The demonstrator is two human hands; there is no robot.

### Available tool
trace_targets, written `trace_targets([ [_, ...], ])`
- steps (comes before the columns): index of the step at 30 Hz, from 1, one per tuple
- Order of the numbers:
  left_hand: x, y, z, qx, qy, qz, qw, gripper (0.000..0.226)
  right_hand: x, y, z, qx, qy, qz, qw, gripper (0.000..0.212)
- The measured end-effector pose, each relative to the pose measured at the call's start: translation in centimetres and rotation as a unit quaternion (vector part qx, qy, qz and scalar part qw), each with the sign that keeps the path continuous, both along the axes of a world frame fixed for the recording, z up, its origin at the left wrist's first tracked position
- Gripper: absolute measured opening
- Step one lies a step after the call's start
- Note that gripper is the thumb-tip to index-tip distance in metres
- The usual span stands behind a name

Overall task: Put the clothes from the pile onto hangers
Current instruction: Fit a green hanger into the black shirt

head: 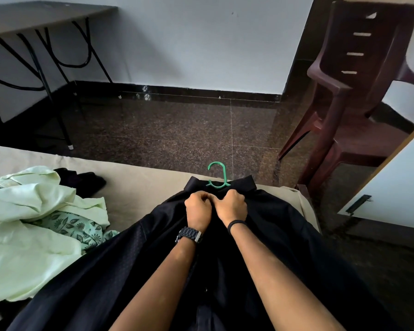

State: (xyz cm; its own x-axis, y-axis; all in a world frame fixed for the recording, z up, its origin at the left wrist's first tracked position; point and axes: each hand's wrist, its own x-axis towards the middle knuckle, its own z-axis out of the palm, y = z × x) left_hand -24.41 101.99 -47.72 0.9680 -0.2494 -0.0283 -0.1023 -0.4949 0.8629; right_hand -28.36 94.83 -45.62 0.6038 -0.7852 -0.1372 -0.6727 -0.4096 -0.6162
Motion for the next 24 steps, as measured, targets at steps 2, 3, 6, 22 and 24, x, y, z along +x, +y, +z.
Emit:
trace_targets([
  [2,0.2,-0.1,-0.1,0.004,-0.003,-0.026,1.000,0.031,0.3,-0.2,0.3,-0.003,0.014,-0.002,1.000,0.054],
  [3,0.3,-0.1,-0.2,0.008,-0.004,-0.038,0.999,0.032,0.4,-0.3,0.3,0.003,0.018,-0.008,1.000,0.054],
  [6,0.5,-0.1,-0.8,0.028,-0.019,-0.040,0.999,0.031,0.6,-0.6,0.4,0.045,0.012,-0.029,0.998,0.049],
  [22,1.3,1.2,-2.2,-0.061,0.073,-0.138,0.986,0.029,0.0,-0.8,-0.9,0.157,-0.098,-0.061,0.981,0.044],
  [24,1.1,1.0,-1.9,-0.056,0.063,-0.108,0.991,0.023,0.0,-0.8,-0.9,0.165,-0.118,-0.061,0.977,0.035],
])
